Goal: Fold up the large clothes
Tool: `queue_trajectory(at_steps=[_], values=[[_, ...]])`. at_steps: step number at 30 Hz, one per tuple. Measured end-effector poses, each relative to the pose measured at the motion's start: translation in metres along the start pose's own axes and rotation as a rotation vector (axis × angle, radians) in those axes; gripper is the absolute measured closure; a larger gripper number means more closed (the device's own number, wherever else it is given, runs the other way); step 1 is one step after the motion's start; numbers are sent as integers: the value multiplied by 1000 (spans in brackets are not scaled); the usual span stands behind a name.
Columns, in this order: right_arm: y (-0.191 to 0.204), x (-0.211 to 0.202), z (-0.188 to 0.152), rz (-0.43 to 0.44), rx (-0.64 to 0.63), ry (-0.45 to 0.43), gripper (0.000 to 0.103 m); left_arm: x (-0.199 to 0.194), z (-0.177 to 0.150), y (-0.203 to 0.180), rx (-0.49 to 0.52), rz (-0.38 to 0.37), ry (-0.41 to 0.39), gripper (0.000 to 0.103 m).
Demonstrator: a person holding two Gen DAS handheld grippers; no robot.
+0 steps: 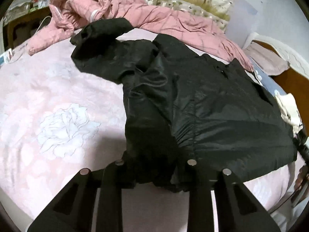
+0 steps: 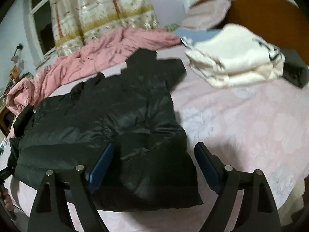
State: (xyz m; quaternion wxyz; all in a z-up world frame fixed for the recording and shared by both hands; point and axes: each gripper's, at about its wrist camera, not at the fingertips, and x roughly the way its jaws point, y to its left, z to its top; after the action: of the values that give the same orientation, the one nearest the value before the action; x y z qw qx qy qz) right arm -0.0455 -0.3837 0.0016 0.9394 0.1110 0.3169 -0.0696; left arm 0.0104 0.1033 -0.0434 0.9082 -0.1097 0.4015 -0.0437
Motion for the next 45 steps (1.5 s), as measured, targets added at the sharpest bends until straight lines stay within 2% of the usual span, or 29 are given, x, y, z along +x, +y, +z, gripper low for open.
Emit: queue_trajectory(at_steps=[1, 2, 4, 6, 9, 12, 13, 16, 18, 20, 22, 24, 25, 26, 28, 31, 33, 35, 36, 38, 40, 42, 45], values=[[4, -4, 1, -5, -18, -24, 16, 0, 2, -1, 7, 3, -10, 71], [7, -7, 1, -7, -31, -42, 16, 0, 4, 0, 12, 17, -24, 61], [15, -13, 2, -10, -60, -85, 16, -4, 11, 3, 8, 65, -68, 47], [21, -19, 2, -9, -93, -118, 16, -11, 19, 7, 2, 87, -128, 44], [28, -23, 0, -24, -137, -141, 16, -23, 35, 10, 2, 74, -207, 37], [29, -21, 0, -35, -142, -132, 16, -30, 58, 17, 5, 96, -268, 25], [27, -21, 0, -32, -130, -127, 16, -31, 69, 21, -1, 113, -287, 21], [21, -17, 0, -25, -104, -116, 16, -32, 103, 38, -40, 249, -359, 19], [19, -15, 0, -38, -98, -104, 16, -30, 125, 54, -84, 223, -374, 15], [18, -9, -1, -49, -98, -88, 16, -15, 149, 75, -149, 148, -323, 13], [18, -4, -1, -58, -103, -76, 16, 6, 166, 102, -256, 104, -267, 13], [19, 1, -1, -71, -118, -68, 16, 21, 172, 131, -408, 61, -224, 16], [21, 4, -1, -78, -128, -65, 16, 29, 173, 150, -511, 5, -205, 21], [22, 6, -2, -83, -137, -61, 16, 35, 170, 164, -585, -61, -200, 21], [25, 10, -3, -84, -148, -54, 16, 51, 166, 185, -685, -142, -172, 21], [31, 14, -3, -68, -170, -48, 16, 82, 163, 207, -761, -189, -106, 29], [38, 16, -4, -62, -194, -50, 16, 102, 159, 215, -805, -270, -65, 35], [44, 18, -5, -49, -215, -47, 16, 117, 156, 217, -836, -373, -37, 56], [46, 19, -5, -27, -213, -37, 16, 119, 156, 217, -835, -407, -42, 61], [45, 22, -5, 6, -186, -20, 16, 118, 160, 214, -799, -431, -64, 80], [45, 22, -6, -2, -187, -20, 16, 107, 166, 204, -732, -470, -108, 92], [45, 19, -6, -14, -197, -31, 16, 88, 175, 188, -627, -487, -154, 95], [44, 15, -7, -25, -202, -40, 16, 45, 188, 141, -366, -392, -270, 97]])
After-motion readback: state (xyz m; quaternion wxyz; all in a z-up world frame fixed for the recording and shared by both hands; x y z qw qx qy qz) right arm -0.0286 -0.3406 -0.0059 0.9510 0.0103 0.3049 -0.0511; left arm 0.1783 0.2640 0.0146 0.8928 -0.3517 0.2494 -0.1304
